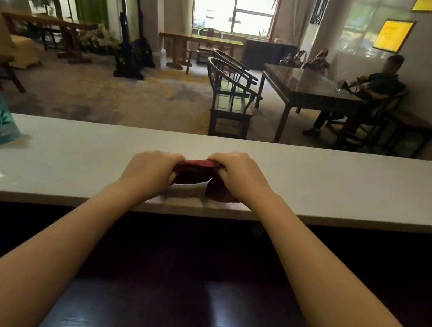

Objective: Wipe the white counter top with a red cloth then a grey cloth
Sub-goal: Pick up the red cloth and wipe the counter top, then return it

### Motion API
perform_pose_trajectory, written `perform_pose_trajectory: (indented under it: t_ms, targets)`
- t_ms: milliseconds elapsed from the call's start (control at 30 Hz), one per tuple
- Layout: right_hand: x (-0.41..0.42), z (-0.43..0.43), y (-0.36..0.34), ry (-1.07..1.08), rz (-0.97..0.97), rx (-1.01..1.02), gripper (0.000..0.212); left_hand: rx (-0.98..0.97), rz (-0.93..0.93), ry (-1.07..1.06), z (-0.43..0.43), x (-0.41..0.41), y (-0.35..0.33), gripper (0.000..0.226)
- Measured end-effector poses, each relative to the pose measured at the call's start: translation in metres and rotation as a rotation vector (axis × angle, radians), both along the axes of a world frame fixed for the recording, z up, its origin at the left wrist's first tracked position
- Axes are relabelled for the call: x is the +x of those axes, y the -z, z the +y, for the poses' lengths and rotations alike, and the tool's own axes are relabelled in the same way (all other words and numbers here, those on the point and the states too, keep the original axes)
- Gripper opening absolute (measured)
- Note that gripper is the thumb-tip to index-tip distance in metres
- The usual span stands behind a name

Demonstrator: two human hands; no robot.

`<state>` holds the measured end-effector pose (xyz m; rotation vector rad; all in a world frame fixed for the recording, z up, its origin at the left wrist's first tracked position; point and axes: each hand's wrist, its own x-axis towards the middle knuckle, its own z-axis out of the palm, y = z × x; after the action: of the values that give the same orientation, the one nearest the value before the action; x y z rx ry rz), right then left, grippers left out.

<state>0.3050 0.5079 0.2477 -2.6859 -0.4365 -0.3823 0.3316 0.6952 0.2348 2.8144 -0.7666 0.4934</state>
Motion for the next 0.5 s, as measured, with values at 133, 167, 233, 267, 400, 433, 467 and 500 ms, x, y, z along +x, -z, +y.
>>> perform_pose_trajectory:
  t_ms: [133,167,233,267,400,433,467,500]
  targets:
    - [-0.007,-0.037,-0.028,0.073,-0.027,0.013,0.029,-0.003,-0.044,0.072,-0.035,-0.002,-0.036,0.025]
    - [-0.011,-0.049,-0.033,0.091,-0.027,0.01,0.029,0.01,-0.053,0.088,-0.046,-0.004,-0.042,0.026]
    - [-0.02,-0.073,-0.04,0.119,-0.033,0.01,0.028,0.036,-0.07,0.116,-0.071,-0.008,-0.051,0.027]
    - [-0.026,-0.087,-0.043,0.132,-0.033,0.015,0.028,0.045,-0.075,0.127,-0.085,-0.011,-0.054,0.027]
    - [-0.053,-0.144,-0.039,0.176,-0.009,0.048,0.028,0.088,-0.073,0.171,-0.145,-0.027,-0.052,0.026]
    - [-0.063,-0.162,-0.036,0.182,-0.007,0.049,0.027,0.09,-0.063,0.187,-0.163,-0.033,-0.049,0.025]
    - [-0.071,-0.177,-0.032,0.185,-0.003,0.051,0.027,0.084,-0.049,0.203,-0.179,-0.038,-0.046,0.023]
    - [-0.082,-0.196,-0.028,0.197,0.004,0.053,0.027,0.074,-0.028,0.223,-0.199,-0.045,-0.042,0.022]
